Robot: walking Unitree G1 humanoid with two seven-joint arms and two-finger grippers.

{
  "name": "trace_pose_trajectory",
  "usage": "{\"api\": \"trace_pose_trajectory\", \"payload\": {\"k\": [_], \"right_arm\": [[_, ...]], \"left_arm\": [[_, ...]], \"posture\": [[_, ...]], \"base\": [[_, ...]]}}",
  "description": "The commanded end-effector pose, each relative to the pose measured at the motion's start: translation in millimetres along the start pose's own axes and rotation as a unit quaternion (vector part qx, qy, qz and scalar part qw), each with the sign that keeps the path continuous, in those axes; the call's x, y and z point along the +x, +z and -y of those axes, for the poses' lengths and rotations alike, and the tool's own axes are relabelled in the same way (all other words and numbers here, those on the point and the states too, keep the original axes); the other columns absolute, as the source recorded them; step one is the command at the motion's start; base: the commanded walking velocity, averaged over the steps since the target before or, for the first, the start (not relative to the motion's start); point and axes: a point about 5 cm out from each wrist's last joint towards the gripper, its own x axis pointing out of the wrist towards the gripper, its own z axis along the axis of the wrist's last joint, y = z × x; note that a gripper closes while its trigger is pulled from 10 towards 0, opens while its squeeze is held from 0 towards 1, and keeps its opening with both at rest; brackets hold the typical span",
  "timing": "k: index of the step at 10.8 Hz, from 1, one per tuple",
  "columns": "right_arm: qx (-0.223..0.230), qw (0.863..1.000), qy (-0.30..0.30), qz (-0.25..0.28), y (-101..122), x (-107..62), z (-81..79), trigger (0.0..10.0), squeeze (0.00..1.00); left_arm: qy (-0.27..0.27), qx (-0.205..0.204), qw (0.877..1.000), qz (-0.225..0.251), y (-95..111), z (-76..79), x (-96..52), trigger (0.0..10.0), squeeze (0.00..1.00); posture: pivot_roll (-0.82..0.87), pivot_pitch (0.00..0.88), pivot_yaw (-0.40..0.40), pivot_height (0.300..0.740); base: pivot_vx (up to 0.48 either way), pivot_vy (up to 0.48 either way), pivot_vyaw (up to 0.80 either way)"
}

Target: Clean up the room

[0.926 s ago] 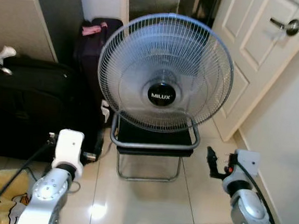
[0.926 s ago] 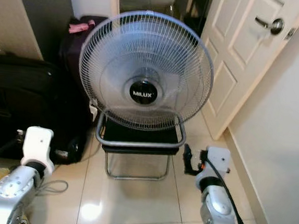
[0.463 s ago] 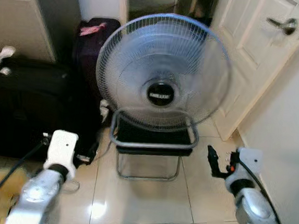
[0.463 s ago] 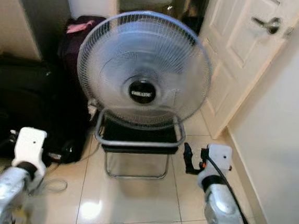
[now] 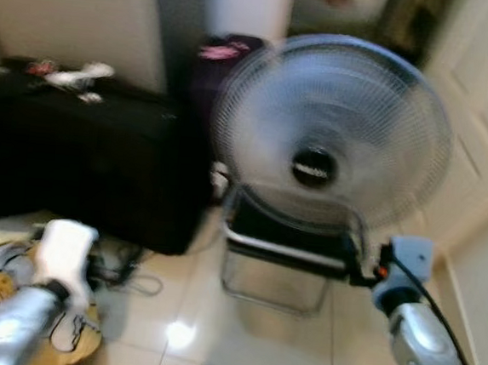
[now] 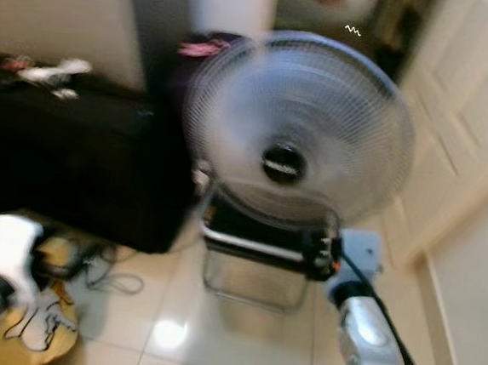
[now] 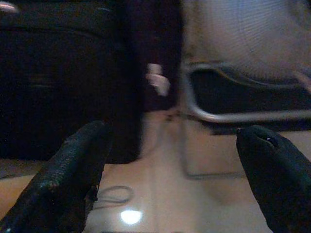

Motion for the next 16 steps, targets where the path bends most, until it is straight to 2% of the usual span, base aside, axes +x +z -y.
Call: {"api": "trace_pose_trajectory", "payload": {"k": [1,2,3,4,5,7,8,9,12,16], "right_arm": [[0.002,1.000,-0.009,0.011,4.8,0.1,4.8,10.0,1.00],[-0.004,1.000,-0.010,0.012,7.1,1.9,5.7,10.0,1.00],[0.010,1.000,-0.001,0.015,8.8,3.2,4.0,10.0,1.00],[0.006,1.000,0.000,0.012,9.2,4.8,2.4,10.0,1.00],[0.009,1.000,-0.003,0.011,9.1,6.7,0.8,10.0,1.00],[0.013,1.000,-0.003,0.011,9.7,9.2,-2.1,10.0,1.00],[0.036,0.999,-0.012,0.008,10.1,13.6,-3.2,10.0,1.00],[0.033,0.999,-0.011,0.010,12.7,17.0,-4.0,10.0,1.00],[0.039,0.999,-0.013,0.013,15.8,21.1,-3.7,10.0,1.00],[0.067,0.997,-0.026,0.014,19.6,24.8,0.3,10.0,1.00]], "left_arm": [[0.020,-0.009,1.000,-0.005,-2.4,-4.5,1.4,10.0,0.00],[0.082,0.004,0.997,0.003,3.3,-21.5,5.3,10.0,0.00],[0.127,0.067,0.990,-0.007,13.7,-32.9,10.5,10.0,0.00],[0.160,0.074,0.984,0.000,23.9,-39.4,15.5,10.0,0.00],[0.167,0.067,0.984,0.014,34.8,-36.8,22.9,10.0,0.00],[0.140,0.071,0.986,0.055,52.9,-18.0,36.0,10.0,0.00],[0.109,0.058,0.989,0.075,59.0,3.8,47.5,10.0,0.00],[0.096,0.077,0.990,0.075,56.9,11.0,51.3,10.0,0.00],[0.059,0.064,0.995,0.045,48.7,24.8,58.8,10.0,0.00],[0.064,0.074,0.994,0.041,48.2,28.0,64.3,10.0,0.00]], "posture": [[-0.05,0.000,0.025,0.740],[-0.05,0.000,0.024,0.740],[-0.05,0.000,0.021,0.740],[-0.05,0.000,0.018,0.740],[-0.04,0.000,0.014,0.740],[-0.04,0.000,0.009,0.740],[-0.03,0.000,0.006,0.740],[-0.04,0.000,0.007,0.740],[-0.04,0.000,0.002,0.740],[-0.04,0.000,-0.004,0.740]], "base": [[0.000,0.000,0.80],[0.000,0.000,0.80],[0.000,0.000,0.80],[0.000,0.000,0.80],[0.000,0.000,0.80],[0.000,0.000,0.80],[0.000,0.000,0.80],[0.000,0.000,0.80],[0.000,0.000,0.80],[0.000,0.000,0.80]]}}
